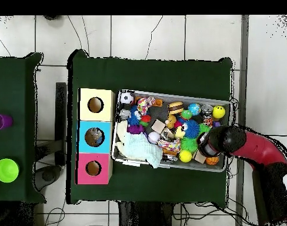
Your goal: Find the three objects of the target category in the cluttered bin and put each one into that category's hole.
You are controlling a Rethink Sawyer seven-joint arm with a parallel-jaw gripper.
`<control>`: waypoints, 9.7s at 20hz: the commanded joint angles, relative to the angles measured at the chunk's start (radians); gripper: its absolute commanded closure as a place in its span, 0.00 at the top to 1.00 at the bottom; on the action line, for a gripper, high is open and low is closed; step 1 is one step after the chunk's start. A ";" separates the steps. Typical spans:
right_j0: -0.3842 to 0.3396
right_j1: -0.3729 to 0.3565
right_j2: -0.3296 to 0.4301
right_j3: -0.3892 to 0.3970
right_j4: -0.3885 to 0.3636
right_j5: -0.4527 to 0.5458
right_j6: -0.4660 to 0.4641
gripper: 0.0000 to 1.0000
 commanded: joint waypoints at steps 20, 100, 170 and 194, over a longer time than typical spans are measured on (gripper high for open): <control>-0.037 0.505 0.198 -0.395 -0.192 -0.154 -0.388 1.00; 0.714 0.561 -0.339 -0.540 0.929 -0.193 0.715 1.00; 0.122 -0.180 -0.112 0.359 0.297 -0.322 0.024 1.00; -0.071 0.004 -0.030 0.215 -0.074 -0.409 0.091 1.00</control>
